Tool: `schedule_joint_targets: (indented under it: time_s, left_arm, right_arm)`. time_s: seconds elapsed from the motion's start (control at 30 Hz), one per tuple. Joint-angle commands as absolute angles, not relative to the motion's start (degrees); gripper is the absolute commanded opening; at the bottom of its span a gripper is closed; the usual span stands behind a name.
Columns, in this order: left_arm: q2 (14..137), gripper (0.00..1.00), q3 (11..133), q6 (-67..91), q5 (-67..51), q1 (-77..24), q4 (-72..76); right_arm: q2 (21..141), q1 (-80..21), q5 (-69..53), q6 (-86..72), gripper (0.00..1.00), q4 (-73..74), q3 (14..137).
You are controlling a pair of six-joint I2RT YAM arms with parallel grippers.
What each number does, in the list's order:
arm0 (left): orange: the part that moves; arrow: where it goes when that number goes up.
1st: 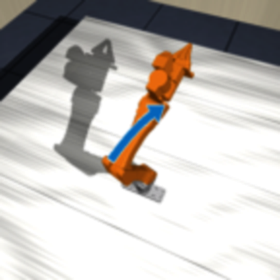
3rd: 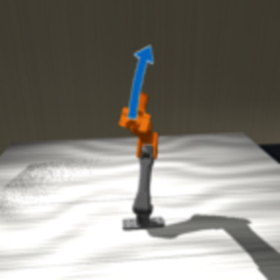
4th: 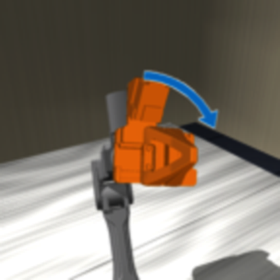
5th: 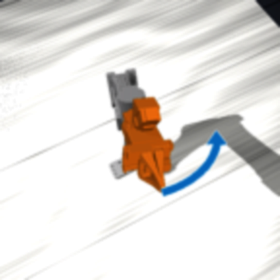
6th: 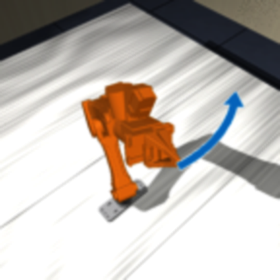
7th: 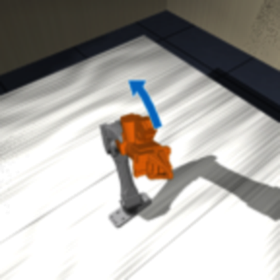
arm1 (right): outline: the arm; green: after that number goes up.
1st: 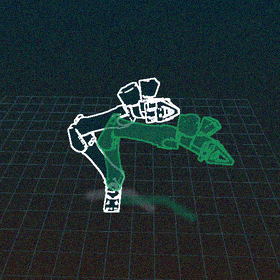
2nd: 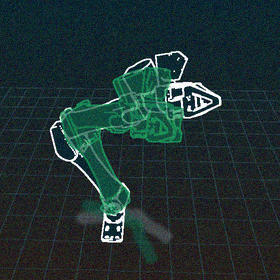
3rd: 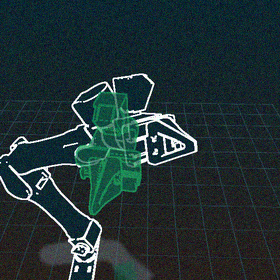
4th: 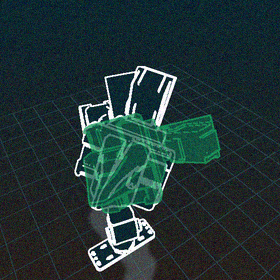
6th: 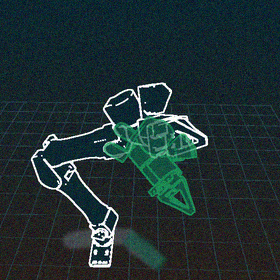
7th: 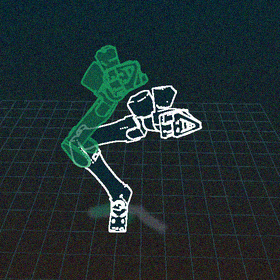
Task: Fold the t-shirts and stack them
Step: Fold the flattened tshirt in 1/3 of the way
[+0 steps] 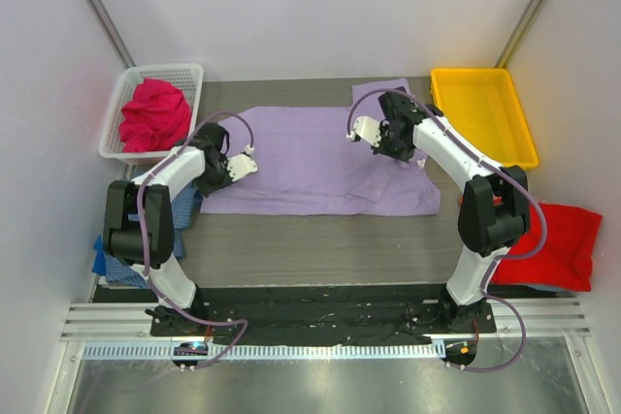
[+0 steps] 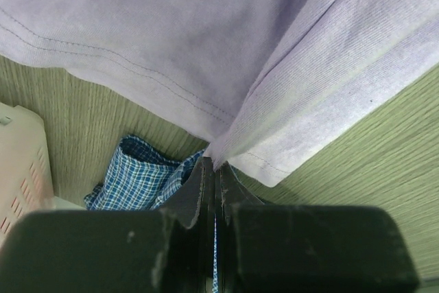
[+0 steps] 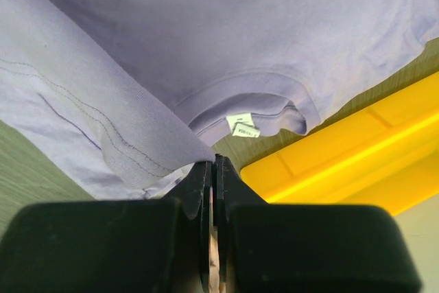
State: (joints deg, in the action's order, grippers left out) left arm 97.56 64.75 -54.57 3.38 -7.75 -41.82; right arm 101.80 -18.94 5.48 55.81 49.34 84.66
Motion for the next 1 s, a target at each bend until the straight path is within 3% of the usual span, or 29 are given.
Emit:
schedule_joint_targets:
  time_s: [0.0, 0.97]
  left_arm:
    - [98.1, 0.0, 67.6, -55.5, 3.4, -7.4, -41.8]
    - [103.3, 0.0, 74.6, -54.8, 4.7, -6.2, -41.2]
  right_arm:
    - [103.5, -17.8, 6.2, 55.9, 0.01, 48.3, 89.9]
    - [108.2, -11.8, 6.3, 57.8, 0.01, 48.2, 92.2]
